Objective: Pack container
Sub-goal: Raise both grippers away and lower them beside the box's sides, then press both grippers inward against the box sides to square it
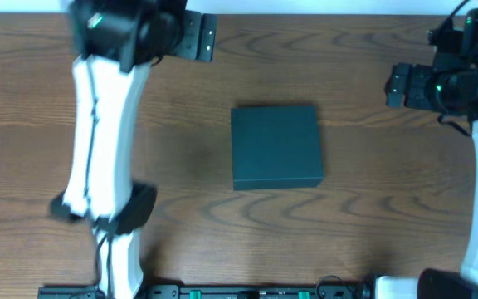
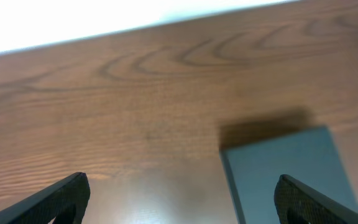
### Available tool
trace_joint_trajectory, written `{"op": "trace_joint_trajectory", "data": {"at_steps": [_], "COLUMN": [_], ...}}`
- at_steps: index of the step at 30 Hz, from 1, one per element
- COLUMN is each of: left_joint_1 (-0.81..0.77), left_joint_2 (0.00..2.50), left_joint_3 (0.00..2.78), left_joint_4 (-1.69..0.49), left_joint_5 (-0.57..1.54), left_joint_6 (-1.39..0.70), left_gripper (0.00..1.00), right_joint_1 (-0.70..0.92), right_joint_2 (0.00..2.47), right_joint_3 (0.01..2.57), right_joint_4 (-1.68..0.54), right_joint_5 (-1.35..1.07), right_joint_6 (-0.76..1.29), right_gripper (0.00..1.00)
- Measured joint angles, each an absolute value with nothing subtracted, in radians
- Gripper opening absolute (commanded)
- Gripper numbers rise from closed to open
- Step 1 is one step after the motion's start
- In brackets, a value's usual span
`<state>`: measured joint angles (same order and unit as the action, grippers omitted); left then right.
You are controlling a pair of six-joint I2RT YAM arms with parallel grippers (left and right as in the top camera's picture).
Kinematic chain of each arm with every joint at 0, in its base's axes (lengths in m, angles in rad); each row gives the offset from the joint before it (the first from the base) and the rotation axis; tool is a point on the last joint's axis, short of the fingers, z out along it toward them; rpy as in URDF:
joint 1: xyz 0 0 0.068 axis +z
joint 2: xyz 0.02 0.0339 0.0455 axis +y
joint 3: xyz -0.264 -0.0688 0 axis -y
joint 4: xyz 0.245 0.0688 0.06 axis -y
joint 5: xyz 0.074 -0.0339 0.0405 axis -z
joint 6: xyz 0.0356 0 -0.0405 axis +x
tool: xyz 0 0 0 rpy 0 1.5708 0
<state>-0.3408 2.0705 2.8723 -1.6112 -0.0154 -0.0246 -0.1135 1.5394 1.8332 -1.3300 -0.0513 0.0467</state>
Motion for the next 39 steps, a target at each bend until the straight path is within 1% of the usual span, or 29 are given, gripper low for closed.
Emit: {"op": "trace_joint_trajectory", "data": {"at_steps": [3, 8, 11, 13, 15, 18, 19, 20, 21, 22, 24, 25, 26, 27, 28, 29, 30, 31, 32, 39], "left_joint_1": [-0.348, -0.343, -0.343, -0.343, -0.343, -0.343, -0.343, -0.343, -0.342, -0.342, -0.335, -0.329, -0.323, -0.313, -0.303, -0.288, -0.274, -0.258, -0.246, -0.216], "left_joint_2": [1.866, 1.590, 1.462, 1.371, 1.273, 1.139, 1.111, 1.093, 1.088, 1.099, 1.161, 1.208, 1.253, 1.300, 1.343, 1.390, 1.431, 1.478, 1.516, 1.726], "left_joint_3": [2.707, 2.312, 2.111, 1.983, 1.850, 1.612, 1.526, 1.452, 1.341, 1.251, 1.091, 1.028, 0.980, 0.944, 0.920, 0.907, 0.905, 0.906, 0.907, 0.908], "left_joint_4": [-1.610, -1.611, -1.611, -1.600, -1.522, -1.272, -1.201, -1.139, -1.048, -0.963, -0.782, -0.702, -0.638, -0.586, -0.545, -0.508, -0.469, -0.420, -0.390, -0.252], "left_joint_5": [-0.033, -0.033, -0.020, -0.013, -0.007, -0.016, -0.024, -0.031, -0.031, -0.021, 0.041, 0.088, 0.132, 0.172, 0.209, 0.252, 0.291, 0.338, 0.380, 0.567], "left_joint_6": [-0.025, -0.025, -0.027, -0.041, -0.075, -0.175, -0.218, -0.252, -0.306, -0.345, -0.407, -0.440, -0.471, -0.516, -0.556, -0.590, -0.616, -0.646, -0.672, -0.786], "left_gripper": [0.96, 0.96, 0.96, 0.96, 0.96, 0.95, 0.96, 0.96, 0.95, 0.95, 0.96, 1.00, 0.89, 0.75, 0.54, 0.36, 0.13, 0.05, 0.05, 0.06], "right_joint_1": [-0.109, -0.094, -0.094, -0.093, -0.093, -0.093, -0.093, -0.093, -0.093, -0.093, -0.093, -0.093, -0.093, -0.093, -0.093, -0.093, -0.093, -0.093, -0.095, -0.098], "right_joint_2": [1.475, 1.317, 1.206, 1.110, 1.021, 0.912, 0.896, 0.881, 0.881, 0.888, 0.931, 0.966, 0.997, 1.036, 1.081, 1.117, 1.163, 1.205, 1.249, 1.522], "right_joint_3": [1.797, 1.704, 1.607, 1.499, 1.377, 1.174, 1.125, 1.062, 1.008, 0.965, 0.896, 0.876, 0.868, 0.866, 0.865, 0.865, 0.865, 0.865, 0.865, 0.864], "right_joint_4": [-1.336, -1.346, -1.337, -1.294, -1.219, -1.071, -1.042, -0.999, -0.964, -0.932, -0.864, -0.838, -0.816, -0.789, -0.753, -0.727, -0.696, -0.672, -0.646, -0.505], "right_joint_5": [-0.035, -0.026, -0.025, -0.025, -0.025, -0.025, -0.026, -0.025, -0.025, -0.025, -0.027, -0.027, -0.030, -0.031, -0.039, -0.049, -0.067, -0.085, -0.109, -0.266], "right_joint_6": [0.049, 0.052, 0.053, 0.065, 0.099, 0.213, 0.244, 0.286, 0.321, 0.352, 0.403, 0.427, 0.443, 0.464, 0.493, 0.504, 0.522, 0.535, 0.547, 0.582], "right_gripper": [0.99, 0.99, 0.99, 0.99, 0.99, 0.99, 0.98, 0.93, 0.90, 0.84, 0.75, 0.68, 0.61, 0.51, 0.39, 0.28, 0.17, 0.06, 0.02, 0.02]}}
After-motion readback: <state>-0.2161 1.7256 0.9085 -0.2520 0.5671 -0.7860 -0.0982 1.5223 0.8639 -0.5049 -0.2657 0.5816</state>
